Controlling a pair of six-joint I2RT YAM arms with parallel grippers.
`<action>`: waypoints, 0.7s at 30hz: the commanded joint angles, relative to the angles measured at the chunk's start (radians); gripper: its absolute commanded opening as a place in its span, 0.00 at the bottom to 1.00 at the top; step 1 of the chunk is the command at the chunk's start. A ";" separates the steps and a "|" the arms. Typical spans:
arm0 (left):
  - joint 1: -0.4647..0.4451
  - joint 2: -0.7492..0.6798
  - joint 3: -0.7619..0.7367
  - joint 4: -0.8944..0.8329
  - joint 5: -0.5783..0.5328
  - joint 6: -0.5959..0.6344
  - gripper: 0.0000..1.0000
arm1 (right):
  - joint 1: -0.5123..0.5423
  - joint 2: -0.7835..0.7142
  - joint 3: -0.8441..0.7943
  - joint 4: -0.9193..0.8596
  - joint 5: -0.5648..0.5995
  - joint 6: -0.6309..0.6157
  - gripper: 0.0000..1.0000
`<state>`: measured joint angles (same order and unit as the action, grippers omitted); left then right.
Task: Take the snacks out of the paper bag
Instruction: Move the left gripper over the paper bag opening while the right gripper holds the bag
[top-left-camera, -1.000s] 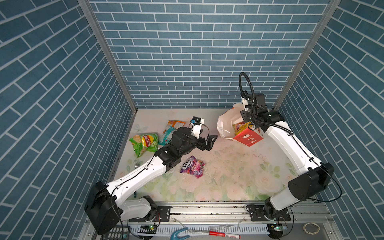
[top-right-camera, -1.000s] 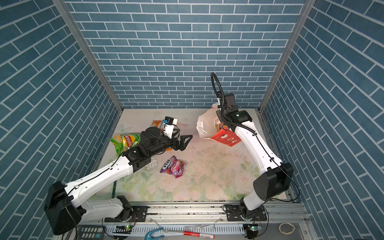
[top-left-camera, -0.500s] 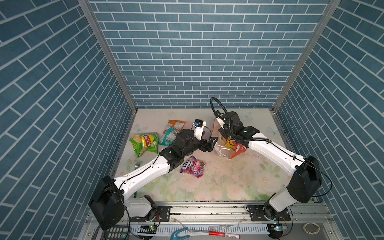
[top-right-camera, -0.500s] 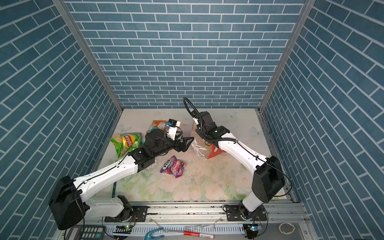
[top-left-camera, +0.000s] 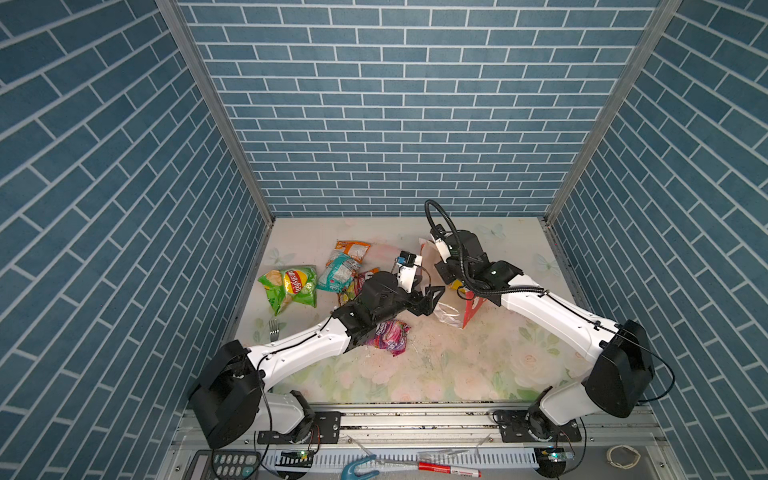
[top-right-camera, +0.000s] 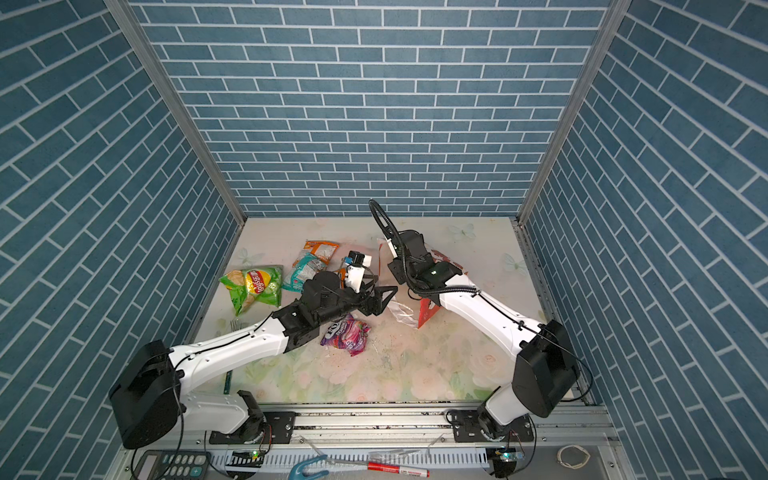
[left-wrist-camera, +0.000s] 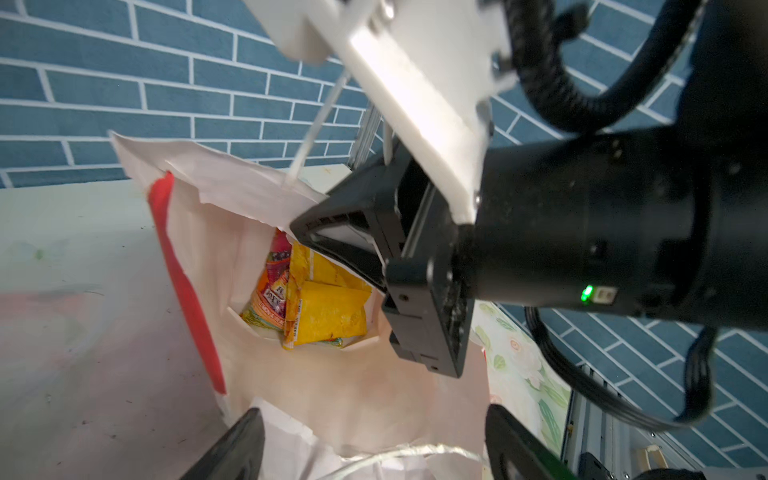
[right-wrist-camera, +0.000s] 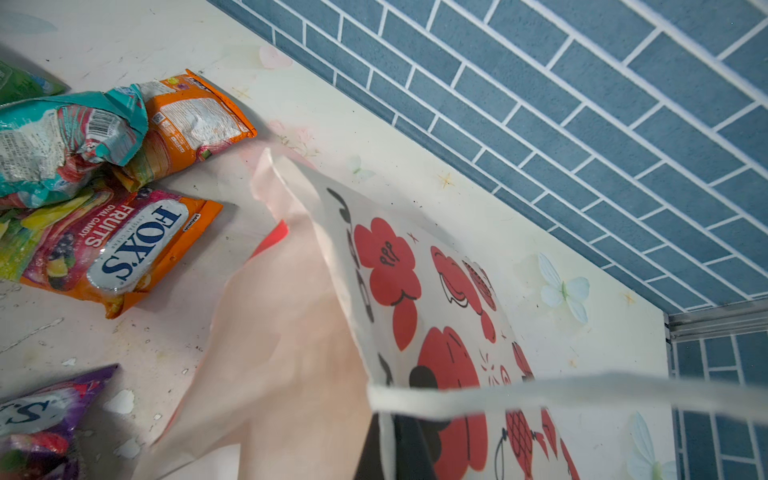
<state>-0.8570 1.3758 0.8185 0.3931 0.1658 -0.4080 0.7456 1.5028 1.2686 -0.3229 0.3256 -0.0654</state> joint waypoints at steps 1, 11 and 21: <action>-0.034 0.046 0.030 0.062 0.003 0.003 0.83 | 0.004 -0.039 0.001 -0.026 -0.001 0.053 0.00; -0.038 0.236 0.131 0.078 0.045 -0.016 0.82 | 0.005 -0.122 -0.059 0.033 -0.081 0.090 0.01; -0.038 0.318 0.143 0.139 0.041 -0.046 0.82 | 0.004 -0.145 -0.089 0.058 -0.094 0.125 0.01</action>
<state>-0.8951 1.6432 0.9516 0.5564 0.2153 -0.4385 0.7288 1.4017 1.1770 -0.3214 0.2817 -0.0143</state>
